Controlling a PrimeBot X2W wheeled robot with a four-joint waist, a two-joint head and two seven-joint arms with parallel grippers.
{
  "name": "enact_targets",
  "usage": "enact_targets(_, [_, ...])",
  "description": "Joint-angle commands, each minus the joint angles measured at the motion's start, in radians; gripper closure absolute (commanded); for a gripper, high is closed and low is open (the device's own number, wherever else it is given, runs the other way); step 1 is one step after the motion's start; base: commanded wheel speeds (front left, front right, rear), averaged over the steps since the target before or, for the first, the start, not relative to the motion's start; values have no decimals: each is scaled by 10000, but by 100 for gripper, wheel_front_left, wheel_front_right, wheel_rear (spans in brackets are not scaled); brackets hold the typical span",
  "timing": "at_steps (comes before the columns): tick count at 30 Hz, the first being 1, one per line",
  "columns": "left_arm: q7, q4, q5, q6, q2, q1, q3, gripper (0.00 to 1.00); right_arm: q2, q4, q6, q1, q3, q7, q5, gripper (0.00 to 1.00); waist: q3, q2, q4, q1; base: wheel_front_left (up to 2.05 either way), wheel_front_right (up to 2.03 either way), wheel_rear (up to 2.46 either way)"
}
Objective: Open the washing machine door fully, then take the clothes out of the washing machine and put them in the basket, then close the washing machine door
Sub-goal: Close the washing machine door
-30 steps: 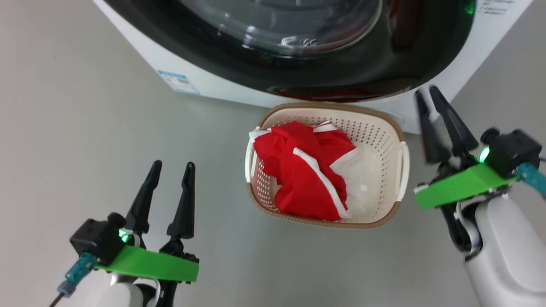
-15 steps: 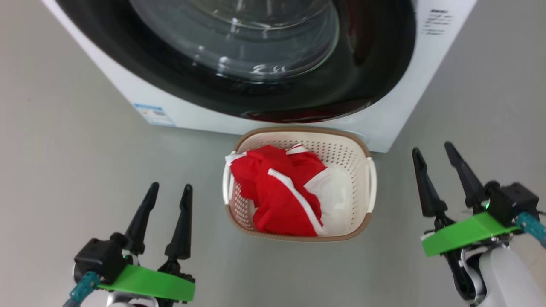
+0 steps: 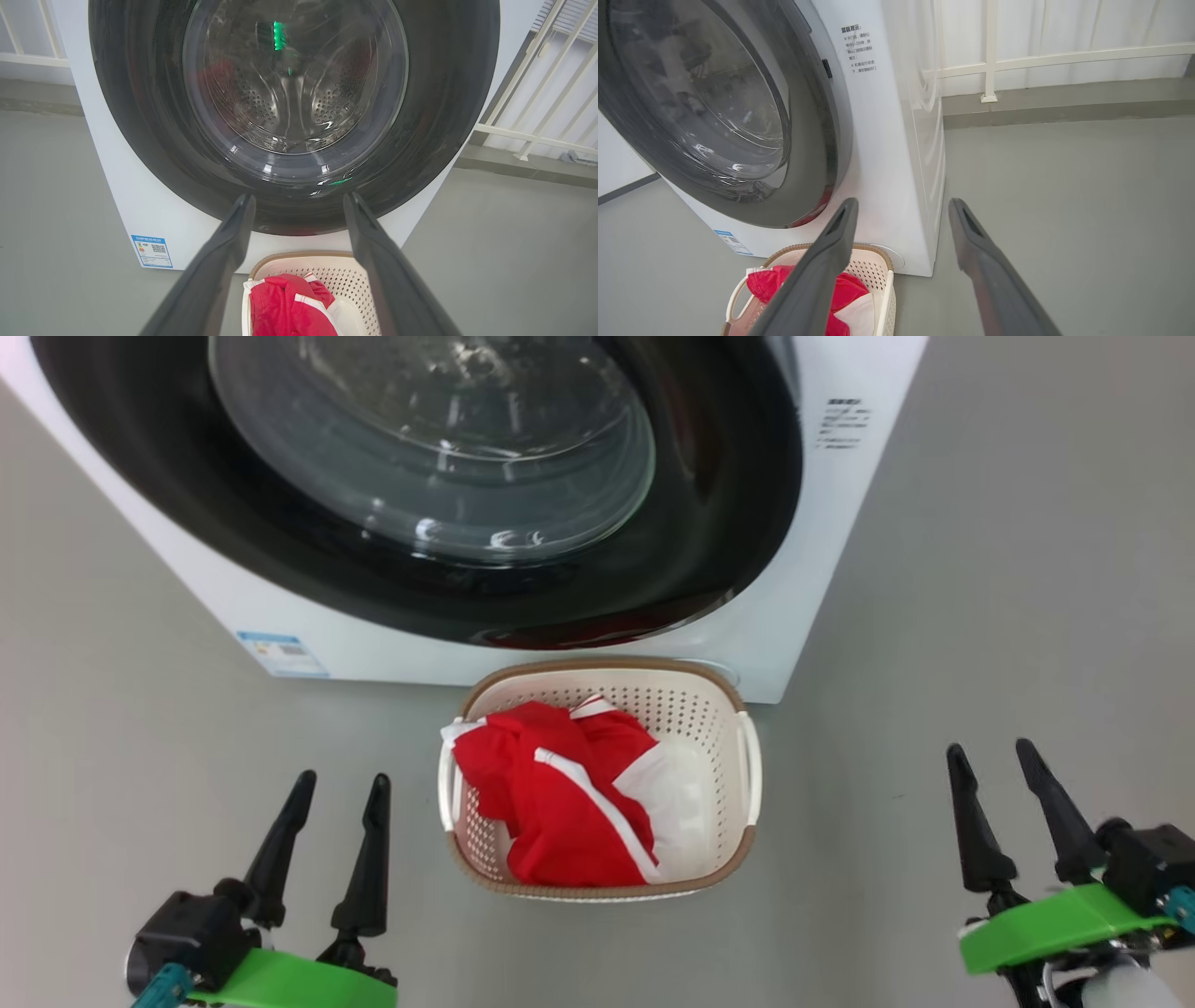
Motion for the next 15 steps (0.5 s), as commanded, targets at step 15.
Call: enact_targets(15, [-92, -411, 310, 6, 323, 623, 660, 0, 36, -469, -11, 909, -13, -55, -64, 0, -786, -1, -585, 0, 0, 0, 0])
